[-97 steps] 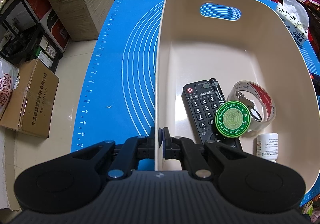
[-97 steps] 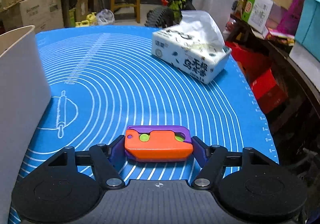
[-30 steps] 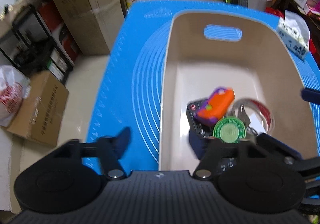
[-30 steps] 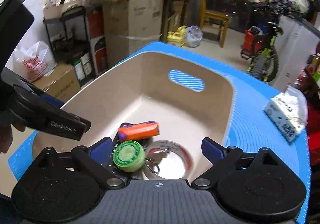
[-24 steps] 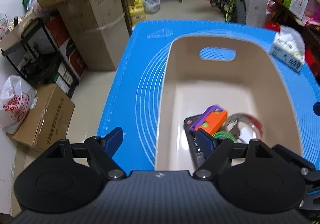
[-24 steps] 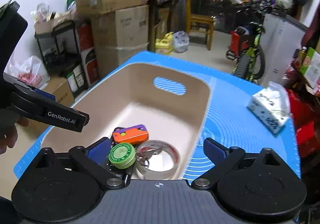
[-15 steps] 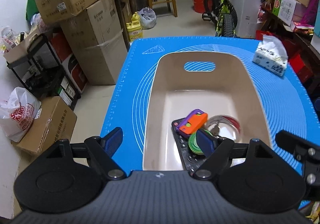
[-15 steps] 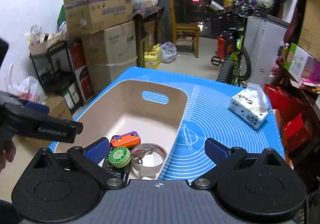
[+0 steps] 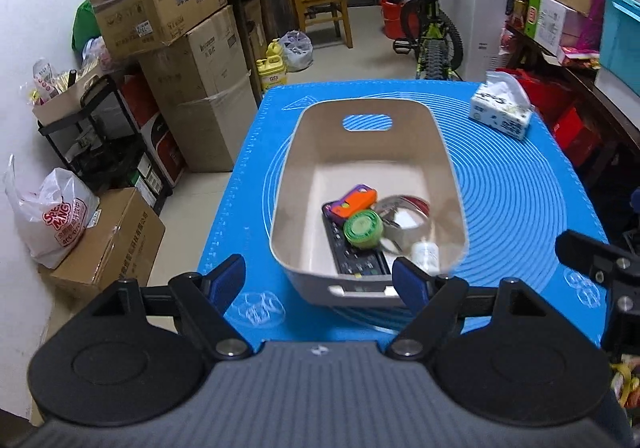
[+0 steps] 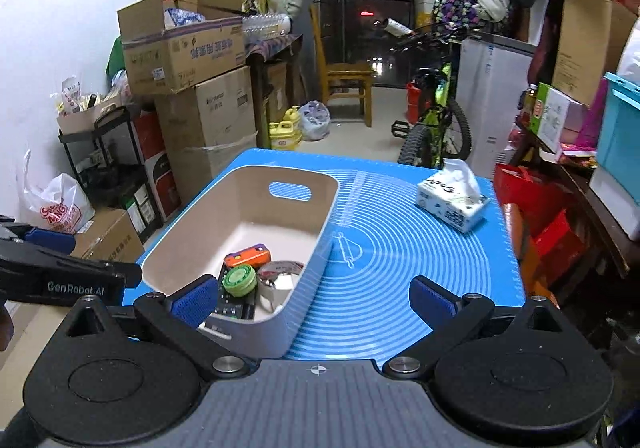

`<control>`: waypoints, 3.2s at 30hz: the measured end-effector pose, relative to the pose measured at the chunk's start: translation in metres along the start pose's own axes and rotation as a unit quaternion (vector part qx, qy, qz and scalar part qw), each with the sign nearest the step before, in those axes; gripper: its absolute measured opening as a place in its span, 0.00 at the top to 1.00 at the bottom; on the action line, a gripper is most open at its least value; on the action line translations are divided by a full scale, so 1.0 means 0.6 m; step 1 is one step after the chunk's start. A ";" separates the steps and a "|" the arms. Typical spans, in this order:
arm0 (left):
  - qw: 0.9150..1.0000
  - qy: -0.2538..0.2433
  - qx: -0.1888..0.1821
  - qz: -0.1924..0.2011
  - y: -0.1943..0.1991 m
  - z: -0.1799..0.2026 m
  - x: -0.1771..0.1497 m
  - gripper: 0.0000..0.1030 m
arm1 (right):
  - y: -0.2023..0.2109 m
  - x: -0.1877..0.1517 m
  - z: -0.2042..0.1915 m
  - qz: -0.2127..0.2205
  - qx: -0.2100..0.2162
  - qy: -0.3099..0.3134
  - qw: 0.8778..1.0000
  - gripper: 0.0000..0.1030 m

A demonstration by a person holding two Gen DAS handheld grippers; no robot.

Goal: Organize rigid objects

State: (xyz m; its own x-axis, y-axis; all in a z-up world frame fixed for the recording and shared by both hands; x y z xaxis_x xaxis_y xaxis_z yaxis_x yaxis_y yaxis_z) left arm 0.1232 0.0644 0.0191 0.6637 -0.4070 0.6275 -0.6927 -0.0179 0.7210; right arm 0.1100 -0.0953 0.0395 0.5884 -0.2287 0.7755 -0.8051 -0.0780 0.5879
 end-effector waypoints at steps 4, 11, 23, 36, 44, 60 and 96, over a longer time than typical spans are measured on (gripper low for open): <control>1.000 -0.001 -0.005 0.003 0.028 0.022 -0.018 0.22 | 0.049 -0.017 0.019 0.009 -0.009 -0.009 1.000 0.02; 1.000 -0.005 -0.011 0.011 0.068 0.059 -0.044 0.22 | 0.114 -0.048 0.054 0.014 -0.017 -0.036 0.999 0.02; 0.999 -0.014 -0.010 0.039 0.140 0.087 -0.073 0.22 | 0.201 -0.089 0.083 0.029 -0.035 -0.058 0.997 0.02; 0.999 0.010 -0.010 0.045 0.189 0.088 -0.120 0.22 | 0.280 -0.128 0.075 0.040 -0.047 -0.063 0.996 0.02; 0.999 0.014 0.002 0.052 0.215 0.078 -0.137 0.22 | 0.320 -0.140 0.064 0.051 -0.046 -0.064 0.996 0.02; 0.999 0.003 -0.005 0.052 0.222 0.096 -0.153 0.22 | 0.330 -0.173 0.065 0.023 -0.041 -0.067 0.997 0.02; 0.999 -0.010 -0.015 0.049 0.216 0.116 -0.157 0.22 | 0.321 -0.180 0.059 0.010 -0.041 -0.060 0.997 0.02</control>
State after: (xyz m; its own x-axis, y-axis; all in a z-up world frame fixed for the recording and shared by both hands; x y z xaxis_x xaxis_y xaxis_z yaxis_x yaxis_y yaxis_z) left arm -0.0485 0.0370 0.0331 0.5873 -0.4245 0.6892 -0.7448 0.0500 0.6654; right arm -0.1115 -0.1202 0.0606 0.5548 -0.3439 0.7576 -0.8054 0.0064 0.5927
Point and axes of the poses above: each gripper's, at about its wrist camera, not at the fingertips, and y roughly against the way its jaws point, z to its right, x to its top, the point moved 9 cm from there along -y, roughly the way its jaws point, and after that the axes turned 13 degrees about -y, right-handed, at the moved point
